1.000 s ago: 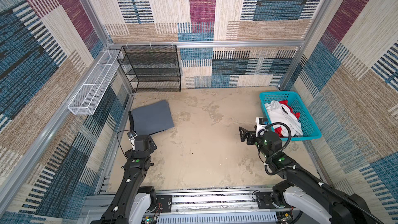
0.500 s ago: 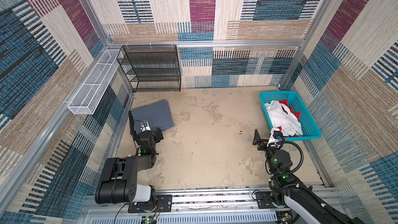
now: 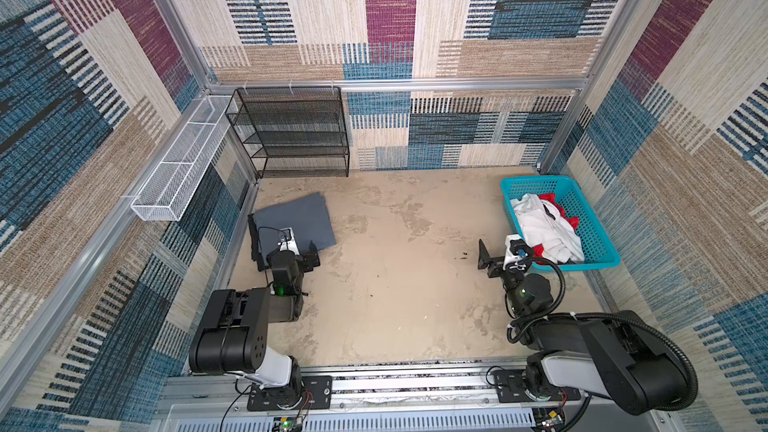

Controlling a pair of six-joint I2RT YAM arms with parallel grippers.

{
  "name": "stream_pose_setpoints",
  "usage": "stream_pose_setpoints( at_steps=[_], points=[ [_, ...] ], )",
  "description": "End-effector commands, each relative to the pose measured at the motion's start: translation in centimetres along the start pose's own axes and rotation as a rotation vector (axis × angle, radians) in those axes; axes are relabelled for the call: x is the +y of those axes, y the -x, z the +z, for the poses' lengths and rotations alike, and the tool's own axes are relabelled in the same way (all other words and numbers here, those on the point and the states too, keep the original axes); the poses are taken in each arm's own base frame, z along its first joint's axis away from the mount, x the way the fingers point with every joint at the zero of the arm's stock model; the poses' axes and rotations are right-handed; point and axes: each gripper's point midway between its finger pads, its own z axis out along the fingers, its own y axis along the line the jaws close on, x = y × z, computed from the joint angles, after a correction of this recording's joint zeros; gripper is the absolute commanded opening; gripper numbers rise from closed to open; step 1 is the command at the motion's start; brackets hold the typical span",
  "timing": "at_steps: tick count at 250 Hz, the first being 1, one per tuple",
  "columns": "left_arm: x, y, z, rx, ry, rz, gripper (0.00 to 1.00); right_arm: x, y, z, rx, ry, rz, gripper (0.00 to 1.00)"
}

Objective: Fold and stack the t-shirts

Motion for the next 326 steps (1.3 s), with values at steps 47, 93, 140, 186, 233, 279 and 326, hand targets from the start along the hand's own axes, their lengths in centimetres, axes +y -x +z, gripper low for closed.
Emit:
stream_pose_setpoints(
  at_steps=[47,93,140,186,233,279,326],
  points=[
    [-0.1,0.0,0.8,0.042,0.016,0.039,0.98,-2.2,0.8,-1.1,-0.013,-0.041,-0.02,0.99],
    [-0.3,0.2,0.7,0.033,0.008,0.039,0.99,-1.4,0.5,-1.4,0.019,0.009,0.044,0.99],
    [-0.3,0.1,0.7,0.035,0.008,0.04,0.98,-3.2,0.9,0.0,-0.031,-0.034,0.006,0.99],
    [-0.3,0.2,0.7,0.032,0.008,0.039,0.99,-3.4,-0.9,2.4,-0.034,-0.018,-0.009,0.99],
    [-0.3,0.2,0.7,0.033,0.009,0.039,0.99,-4.7,-2.6,4.3,0.074,0.036,0.081,0.99],
    [-0.3,0.1,0.7,0.033,0.008,0.039,0.99,-4.7,-2.4,4.2,0.061,0.036,0.083,0.99],
    [-0.3,0.1,0.7,0.034,0.008,0.039,0.98,-4.5,-2.3,4.2,0.057,0.047,0.076,0.99]
  ],
)
